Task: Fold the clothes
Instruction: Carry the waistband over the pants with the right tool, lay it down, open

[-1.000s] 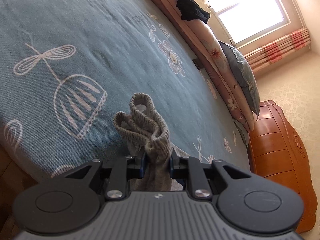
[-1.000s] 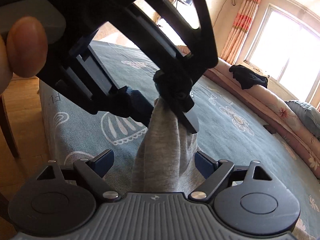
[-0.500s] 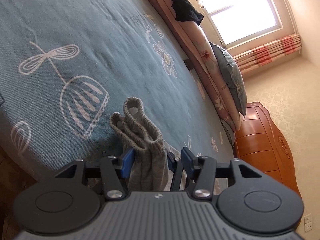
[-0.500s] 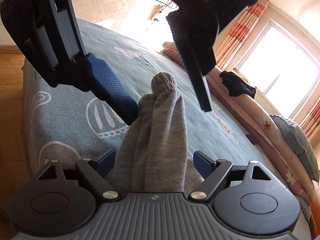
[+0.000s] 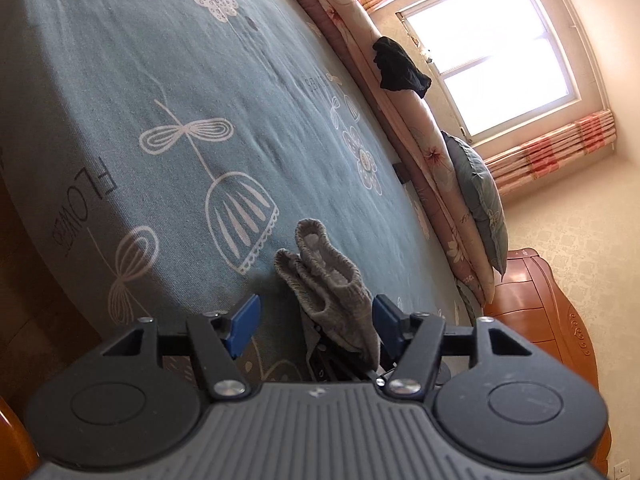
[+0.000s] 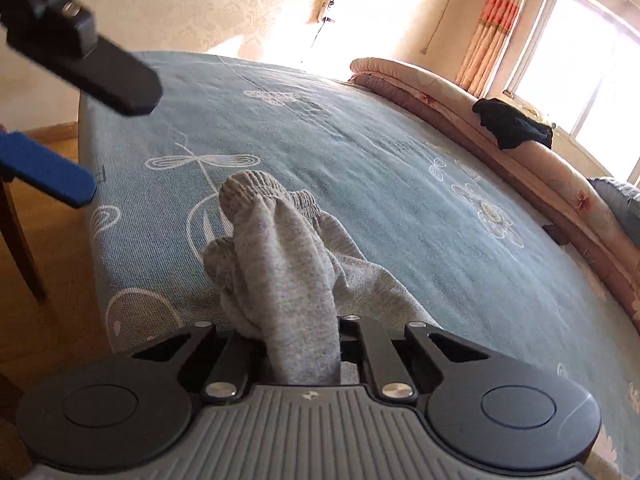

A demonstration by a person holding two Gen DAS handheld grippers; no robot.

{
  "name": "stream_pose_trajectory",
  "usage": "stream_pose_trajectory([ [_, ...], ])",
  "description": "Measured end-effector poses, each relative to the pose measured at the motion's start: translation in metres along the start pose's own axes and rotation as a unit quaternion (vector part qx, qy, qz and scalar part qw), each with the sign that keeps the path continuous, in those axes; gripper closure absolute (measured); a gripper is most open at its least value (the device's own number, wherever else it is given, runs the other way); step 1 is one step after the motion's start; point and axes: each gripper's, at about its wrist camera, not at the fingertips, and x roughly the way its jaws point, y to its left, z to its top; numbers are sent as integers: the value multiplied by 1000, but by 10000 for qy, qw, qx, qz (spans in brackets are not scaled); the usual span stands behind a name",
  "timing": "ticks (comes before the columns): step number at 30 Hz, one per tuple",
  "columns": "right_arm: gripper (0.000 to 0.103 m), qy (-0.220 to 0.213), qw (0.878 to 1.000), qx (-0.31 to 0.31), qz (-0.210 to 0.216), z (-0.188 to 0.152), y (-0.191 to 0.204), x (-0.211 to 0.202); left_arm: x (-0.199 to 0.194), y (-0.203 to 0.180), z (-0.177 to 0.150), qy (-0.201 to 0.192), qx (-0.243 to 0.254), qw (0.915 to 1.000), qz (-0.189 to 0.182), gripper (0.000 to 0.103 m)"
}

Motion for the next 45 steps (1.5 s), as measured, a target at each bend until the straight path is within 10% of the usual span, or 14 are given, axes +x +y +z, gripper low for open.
stream_pose_trajectory([
  [10, 93, -102, 9672, 2297, 1076, -3, -134, -51, 34, -33, -22, 476, 349, 9983, 3, 41],
  [28, 91, -448, 9473, 3168, -130, -114, -255, -136, 99, -101, -73, 1189, 959, 9881, -179, 41],
  [33, 86, -4, 9232, 3841, 85, -176, -259, -116, 109, -110, -82, 1330, 1030, 9857, -139, 41],
  [40, 26, -365, 8689, 4867, 821, -226, -274, -117, 115, -117, -89, 1417, 1151, 9832, -1, 41],
  [45, 21, -579, 8403, 5280, 1089, -244, -293, -128, 127, -130, -94, 1532, 1379, 9785, -14, 41],
])
